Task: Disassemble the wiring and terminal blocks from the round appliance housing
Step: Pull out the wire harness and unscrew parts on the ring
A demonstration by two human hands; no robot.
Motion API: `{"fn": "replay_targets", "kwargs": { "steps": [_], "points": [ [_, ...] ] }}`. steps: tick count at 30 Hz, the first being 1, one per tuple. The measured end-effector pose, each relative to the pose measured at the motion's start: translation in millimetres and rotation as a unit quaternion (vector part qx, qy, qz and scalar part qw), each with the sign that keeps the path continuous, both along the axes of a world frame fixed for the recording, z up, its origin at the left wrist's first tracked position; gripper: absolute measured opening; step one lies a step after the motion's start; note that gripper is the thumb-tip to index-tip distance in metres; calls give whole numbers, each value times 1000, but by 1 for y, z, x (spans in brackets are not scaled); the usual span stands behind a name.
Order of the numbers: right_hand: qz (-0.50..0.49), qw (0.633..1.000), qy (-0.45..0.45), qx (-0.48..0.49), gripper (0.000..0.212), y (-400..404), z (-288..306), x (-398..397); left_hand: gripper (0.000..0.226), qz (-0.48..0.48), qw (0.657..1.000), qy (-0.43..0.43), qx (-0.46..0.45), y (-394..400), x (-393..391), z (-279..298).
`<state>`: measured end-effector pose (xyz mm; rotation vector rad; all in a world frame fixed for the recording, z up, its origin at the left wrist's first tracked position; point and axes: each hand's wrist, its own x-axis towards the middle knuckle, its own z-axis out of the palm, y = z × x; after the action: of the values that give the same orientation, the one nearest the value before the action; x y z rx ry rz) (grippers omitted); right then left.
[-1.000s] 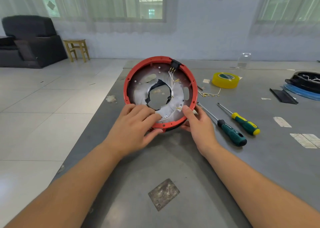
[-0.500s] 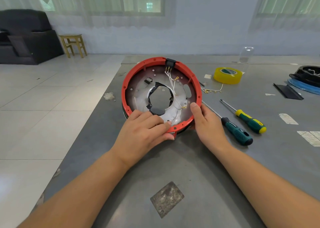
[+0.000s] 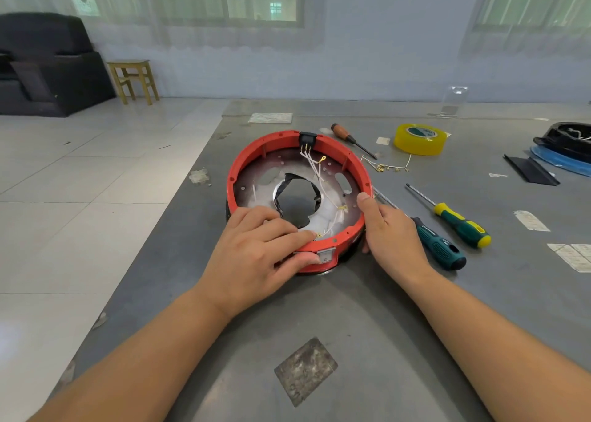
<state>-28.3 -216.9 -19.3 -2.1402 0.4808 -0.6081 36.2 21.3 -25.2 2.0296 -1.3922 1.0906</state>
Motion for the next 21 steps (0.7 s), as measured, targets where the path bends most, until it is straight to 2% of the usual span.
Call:
{"fn": "replay_targets", "kwargs": {
  "steps": [3, 10, 15, 16, 18, 21],
  "points": [
    [-5, 999, 33, -9, 69, -1, 3, -3, 36, -2, 1000, 0, 0, -2, -5, 0],
    [-6, 998, 38, -52, 71, -4, 6, -3, 37, 13, 1000, -15, 3, -7, -16, 3],
    [-12, 990, 53, -129, 65, -4, 7, -2, 36, 5, 1000, 13, 7, -8, -17, 4],
    [-7, 990, 49, -133, 62, -4, 7, -2, 36, 2, 1000, 23, 8, -8, -17, 4],
    [-3, 989, 29, -148, 42, -6, 11, -2, 38, 7, 999, 41, 14, -8, -18, 4],
    [25, 978, 0, -205, 29, -8, 25, 3, 40, 22, 998, 49, 21, -8, -19, 5]
  ]
}}
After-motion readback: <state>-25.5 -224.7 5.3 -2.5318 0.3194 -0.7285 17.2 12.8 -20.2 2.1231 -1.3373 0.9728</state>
